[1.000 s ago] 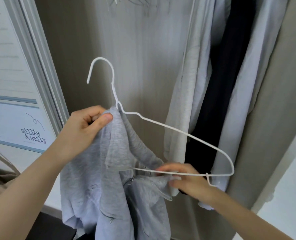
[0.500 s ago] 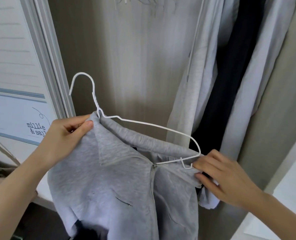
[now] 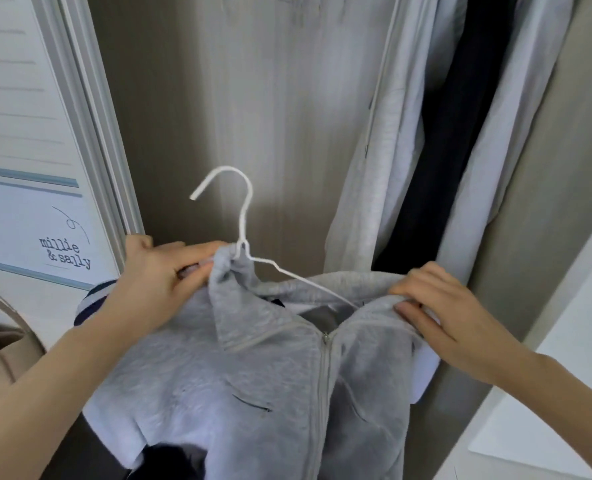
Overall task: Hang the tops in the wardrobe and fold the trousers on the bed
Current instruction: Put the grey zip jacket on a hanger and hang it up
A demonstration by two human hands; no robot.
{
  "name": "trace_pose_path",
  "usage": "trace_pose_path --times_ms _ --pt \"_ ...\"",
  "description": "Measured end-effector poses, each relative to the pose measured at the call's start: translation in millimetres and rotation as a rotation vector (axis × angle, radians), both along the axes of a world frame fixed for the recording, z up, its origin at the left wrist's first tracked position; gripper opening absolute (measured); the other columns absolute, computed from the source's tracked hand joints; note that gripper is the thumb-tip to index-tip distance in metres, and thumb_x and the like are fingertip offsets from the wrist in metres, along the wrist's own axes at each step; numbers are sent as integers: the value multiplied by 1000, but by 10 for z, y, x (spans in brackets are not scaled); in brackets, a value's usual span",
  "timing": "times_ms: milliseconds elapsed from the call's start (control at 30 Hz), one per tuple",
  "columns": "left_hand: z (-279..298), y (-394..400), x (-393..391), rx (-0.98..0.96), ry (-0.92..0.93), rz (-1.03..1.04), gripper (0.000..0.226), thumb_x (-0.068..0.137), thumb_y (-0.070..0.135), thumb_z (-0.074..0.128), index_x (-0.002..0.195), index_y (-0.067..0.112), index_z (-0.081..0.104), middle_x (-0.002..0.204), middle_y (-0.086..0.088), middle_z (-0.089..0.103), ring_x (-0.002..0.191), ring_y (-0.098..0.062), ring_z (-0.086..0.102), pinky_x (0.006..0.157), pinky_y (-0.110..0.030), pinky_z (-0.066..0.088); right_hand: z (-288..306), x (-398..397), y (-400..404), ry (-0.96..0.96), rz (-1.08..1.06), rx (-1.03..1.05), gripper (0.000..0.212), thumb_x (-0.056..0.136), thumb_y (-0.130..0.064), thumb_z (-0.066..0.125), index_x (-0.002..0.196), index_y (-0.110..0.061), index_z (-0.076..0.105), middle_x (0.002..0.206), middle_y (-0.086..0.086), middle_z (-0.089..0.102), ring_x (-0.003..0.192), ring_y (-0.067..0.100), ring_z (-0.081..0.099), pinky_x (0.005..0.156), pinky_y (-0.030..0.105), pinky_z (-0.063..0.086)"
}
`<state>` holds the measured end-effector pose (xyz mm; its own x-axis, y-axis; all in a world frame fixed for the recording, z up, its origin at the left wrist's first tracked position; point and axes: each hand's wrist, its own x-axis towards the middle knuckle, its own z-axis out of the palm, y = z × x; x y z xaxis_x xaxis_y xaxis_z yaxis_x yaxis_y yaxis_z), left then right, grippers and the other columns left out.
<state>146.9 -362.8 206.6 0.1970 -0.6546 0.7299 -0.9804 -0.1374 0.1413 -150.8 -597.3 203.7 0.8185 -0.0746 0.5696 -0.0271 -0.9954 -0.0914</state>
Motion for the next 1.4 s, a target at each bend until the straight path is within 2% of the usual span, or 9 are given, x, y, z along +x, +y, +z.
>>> trace_pose_path --times_ms 233,367,467,600,733,867,1033,1233,1400 --pt "73 -357 -532 -20 109 -146 26 97 48 42 109 48 64 87 28 70 75 9 55 76 -39 26 181 589 696 -120 47 107 20 96 -34 49 115 -32 48 113 -9 40 101 12 45 85 30 46" --pt "248 -158 -434 -211 411 -257 16 97 18 59 102 17 74 63 27 62 62 12 53 67 -17 46 276 526 420 -179 -187 409 68 76 -68 53 130 -33 31 123 -9 41 107 7 49 90 31 46" --pt "345 -62 -475 -298 476 -241 14 92 21 58 94 29 70 50 19 48 53 5 44 59 -7 39 340 459 302 90 -273 501 66 69 -81 40 96 -25 61 87 -12 68 79 1 63 74 28 50" --pt "392 -19 -443 -355 551 -203 25 93 13 60 92 36 70 48 18 48 51 4 42 54 -7 36 526 462 241 143 14 758 73 62 -92 39 84 -30 70 85 -17 70 83 -2 65 82 26 52" --pt "494 36 -380 -359 499 -205 19 94 15 60 99 31 70 53 11 48 56 1 39 55 -12 37 774 358 276 109 188 1047 34 86 -47 49 102 -26 71 105 0 71 99 12 66 86 26 52" --pt "519 37 -255 -329 268 -113 32 99 43 48 101 23 74 59 -7 50 58 -15 35 65 -33 29 1022 283 329 -28 88 771 23 86 -25 61 107 -17 66 93 20 68 82 21 65 78 35 52" --pt "439 -113 -193 -169 -354 -3 35 103 36 41 121 23 67 60 14 30 55 -6 29 76 -32 17 943 382 627 -117 -169 173 28 83 -53 54 105 -36 58 90 -15 57 84 0 53 75 13 38" --pt "435 -140 -221 -413 230 -161 19 99 17 57 102 20 75 58 6 51 56 -2 34 61 -30 34 801 309 322 211 -116 193 30 86 -66 33 93 -41 48 90 -9 53 90 4 49 79 26 42" --pt "589 -299 -392 -349 282 -295 19 98 24 59 108 19 74 51 -8 46 53 -11 31 52 -28 32 791 362 304 221 58 370 19 90 -42 53 72 -38 55 64 -12 54 60 1 50 58 18 41"
